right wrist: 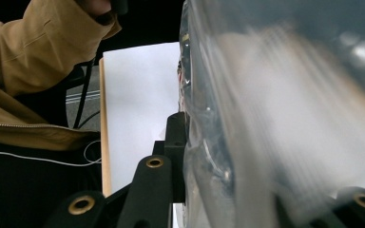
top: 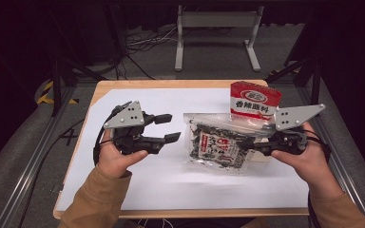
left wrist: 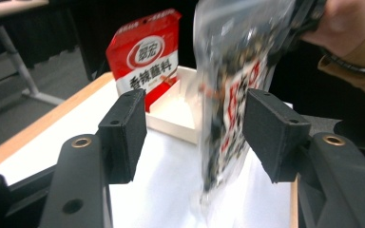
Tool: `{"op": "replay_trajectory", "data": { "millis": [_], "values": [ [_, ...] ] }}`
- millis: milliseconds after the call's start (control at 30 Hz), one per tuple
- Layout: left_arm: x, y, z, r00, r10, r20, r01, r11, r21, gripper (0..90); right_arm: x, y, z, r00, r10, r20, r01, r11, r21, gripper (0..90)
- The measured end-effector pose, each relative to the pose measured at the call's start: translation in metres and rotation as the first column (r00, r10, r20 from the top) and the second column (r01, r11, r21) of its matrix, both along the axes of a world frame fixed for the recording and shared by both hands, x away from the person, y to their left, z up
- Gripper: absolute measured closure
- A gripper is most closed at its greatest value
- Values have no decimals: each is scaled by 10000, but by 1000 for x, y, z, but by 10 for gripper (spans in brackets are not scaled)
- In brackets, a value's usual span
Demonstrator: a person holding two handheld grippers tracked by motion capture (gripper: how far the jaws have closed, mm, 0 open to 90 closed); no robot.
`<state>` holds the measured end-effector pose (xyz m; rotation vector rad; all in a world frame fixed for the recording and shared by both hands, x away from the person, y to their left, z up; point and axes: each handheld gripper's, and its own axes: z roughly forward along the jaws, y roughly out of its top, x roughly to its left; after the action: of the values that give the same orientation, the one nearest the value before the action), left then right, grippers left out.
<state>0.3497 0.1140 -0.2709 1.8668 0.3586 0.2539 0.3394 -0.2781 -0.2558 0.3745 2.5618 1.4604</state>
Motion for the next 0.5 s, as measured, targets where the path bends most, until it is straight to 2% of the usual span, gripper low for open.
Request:
{"op": "replay_trajectory", "data": {
  "millis": [233,500],
  "values": [
    [8,5,-18,9970,505,-586,-509,9987,-61,394,3,-11,13,9994,-338,-61,338,9994,-28,756],
    [12,11,-30,9930,904,-759,-896,9959,145,377,8,-19,27,9982,-600,-69,600,9982,46,756]
  ]
}}
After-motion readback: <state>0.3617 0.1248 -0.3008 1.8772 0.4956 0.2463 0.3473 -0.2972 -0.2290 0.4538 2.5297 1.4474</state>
